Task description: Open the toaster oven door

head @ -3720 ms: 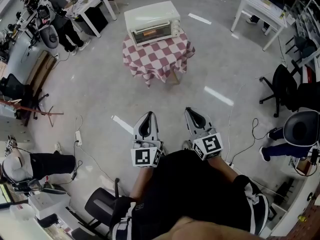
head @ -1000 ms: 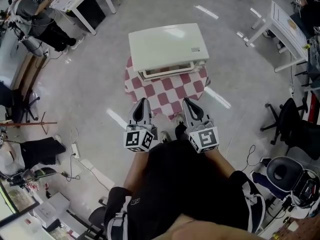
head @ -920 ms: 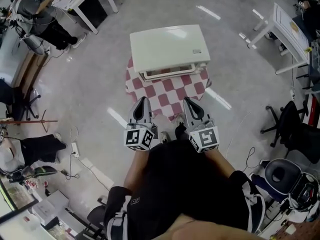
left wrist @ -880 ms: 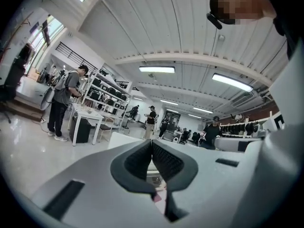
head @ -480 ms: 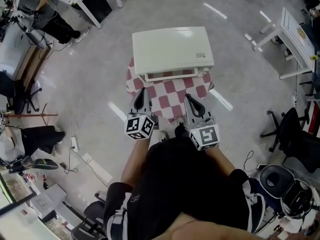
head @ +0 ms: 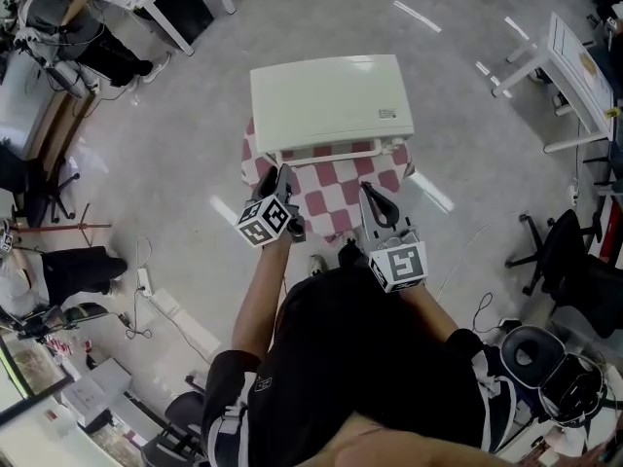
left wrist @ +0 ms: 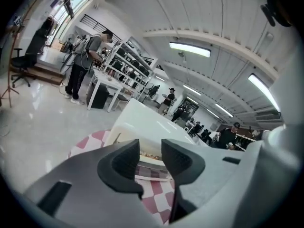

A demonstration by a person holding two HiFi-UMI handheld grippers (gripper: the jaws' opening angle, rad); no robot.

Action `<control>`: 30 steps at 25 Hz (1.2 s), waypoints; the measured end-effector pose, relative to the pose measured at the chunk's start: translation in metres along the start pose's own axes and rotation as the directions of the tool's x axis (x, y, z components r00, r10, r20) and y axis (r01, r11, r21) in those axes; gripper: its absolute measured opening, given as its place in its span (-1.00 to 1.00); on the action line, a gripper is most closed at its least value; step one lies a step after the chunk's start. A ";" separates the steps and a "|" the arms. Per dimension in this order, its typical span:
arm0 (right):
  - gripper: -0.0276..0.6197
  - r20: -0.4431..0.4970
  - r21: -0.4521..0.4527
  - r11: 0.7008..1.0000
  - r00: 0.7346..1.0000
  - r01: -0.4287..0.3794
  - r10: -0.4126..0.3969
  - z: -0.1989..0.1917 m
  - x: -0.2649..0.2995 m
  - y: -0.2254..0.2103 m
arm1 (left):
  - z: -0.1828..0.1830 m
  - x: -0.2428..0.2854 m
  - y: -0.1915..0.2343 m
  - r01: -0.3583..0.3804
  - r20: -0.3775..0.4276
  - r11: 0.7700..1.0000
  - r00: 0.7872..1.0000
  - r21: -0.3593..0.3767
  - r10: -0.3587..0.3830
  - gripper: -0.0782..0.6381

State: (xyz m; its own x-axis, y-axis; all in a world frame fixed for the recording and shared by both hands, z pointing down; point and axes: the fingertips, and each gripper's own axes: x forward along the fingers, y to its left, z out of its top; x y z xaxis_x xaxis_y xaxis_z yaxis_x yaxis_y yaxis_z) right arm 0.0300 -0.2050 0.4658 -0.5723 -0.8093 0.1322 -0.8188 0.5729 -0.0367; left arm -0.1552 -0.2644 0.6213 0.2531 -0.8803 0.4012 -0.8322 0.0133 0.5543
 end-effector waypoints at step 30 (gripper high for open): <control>-0.83 0.000 -0.007 1.000 1.000 0.005 -0.005 -0.005 -0.009 -0.006 | -0.030 0.044 0.042 -0.052 -0.118 0.979 0.993 -0.199 0.029 -0.36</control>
State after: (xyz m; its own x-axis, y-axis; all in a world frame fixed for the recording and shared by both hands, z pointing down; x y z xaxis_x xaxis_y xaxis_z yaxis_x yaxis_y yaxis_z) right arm 0.0402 -0.2001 0.4701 -0.5680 -0.8123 0.1324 -0.8214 0.5696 -0.0288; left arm -0.1638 -0.2878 0.6841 0.2860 -0.8172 0.5004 -0.7297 0.1528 0.6665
